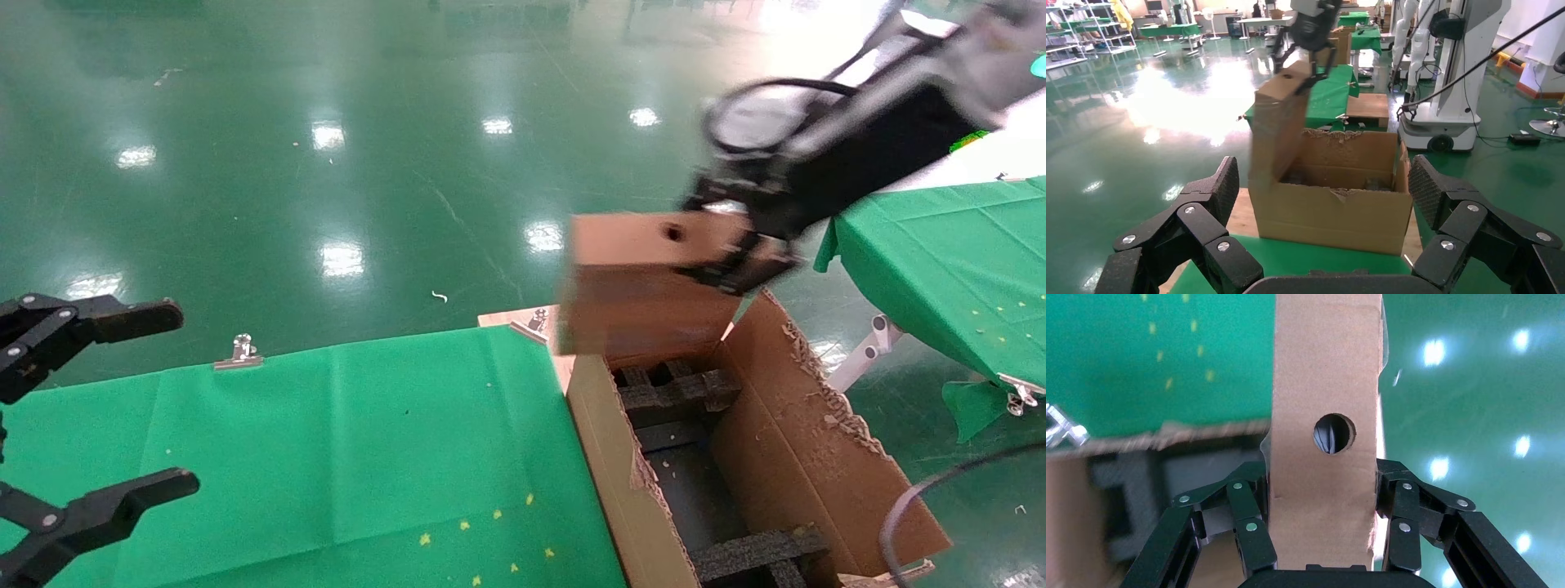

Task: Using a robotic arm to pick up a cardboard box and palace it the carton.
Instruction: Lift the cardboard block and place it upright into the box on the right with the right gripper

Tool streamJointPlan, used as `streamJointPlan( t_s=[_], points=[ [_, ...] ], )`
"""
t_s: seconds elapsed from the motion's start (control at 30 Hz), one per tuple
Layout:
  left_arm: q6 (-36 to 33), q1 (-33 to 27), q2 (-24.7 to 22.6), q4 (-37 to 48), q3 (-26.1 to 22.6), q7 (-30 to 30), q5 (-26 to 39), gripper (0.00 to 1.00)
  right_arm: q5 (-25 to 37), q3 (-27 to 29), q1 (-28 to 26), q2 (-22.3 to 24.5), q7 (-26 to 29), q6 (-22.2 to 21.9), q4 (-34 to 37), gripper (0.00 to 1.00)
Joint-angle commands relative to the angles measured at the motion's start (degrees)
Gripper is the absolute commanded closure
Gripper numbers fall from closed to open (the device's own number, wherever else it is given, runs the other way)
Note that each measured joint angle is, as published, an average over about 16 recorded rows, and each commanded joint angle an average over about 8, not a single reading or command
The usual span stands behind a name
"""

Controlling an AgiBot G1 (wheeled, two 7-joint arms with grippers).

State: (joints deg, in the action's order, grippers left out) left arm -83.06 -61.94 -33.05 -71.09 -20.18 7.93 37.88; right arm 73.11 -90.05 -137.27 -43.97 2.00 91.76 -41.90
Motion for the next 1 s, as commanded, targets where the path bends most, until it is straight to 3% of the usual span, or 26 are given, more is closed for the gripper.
streamJointPlan(
  t_s=[0.03, 0.27, 0.47, 0.67, 1.0],
  points=[
    [0.0, 0.0, 0.0, 0.0, 0.0, 0.0, 0.0, 0.0, -0.4, -3.1, -1.8, 2.8, 1.6, 0.0, -2.1, 1.0],
    [0.0, 0.0, 0.0, 0.0, 0.0, 0.0, 0.0, 0.0, 0.2, -12.3, -7.3, 12.8, 7.4, -0.5, -10.9, 1.0],
    [0.0, 0.0, 0.0, 0.0, 0.0, 0.0, 0.0, 0.0, 0.8, -16.7, -9.7, 18.1, 10.5, -1.4, -16.0, 1.0],
    [0.0, 0.0, 0.0, 0.0, 0.0, 0.0, 0.0, 0.0, 0.5, -18.8, -9.9, 20.5, 11.3, -2.0, -19.1, 1.0],
    [0.0, 0.0, 0.0, 0.0, 0.0, 0.0, 0.0, 0.0, 0.1, -18.9, -9.3, 20.4, 12.0, -2.5, -19.1, 1.0]
  ],
)
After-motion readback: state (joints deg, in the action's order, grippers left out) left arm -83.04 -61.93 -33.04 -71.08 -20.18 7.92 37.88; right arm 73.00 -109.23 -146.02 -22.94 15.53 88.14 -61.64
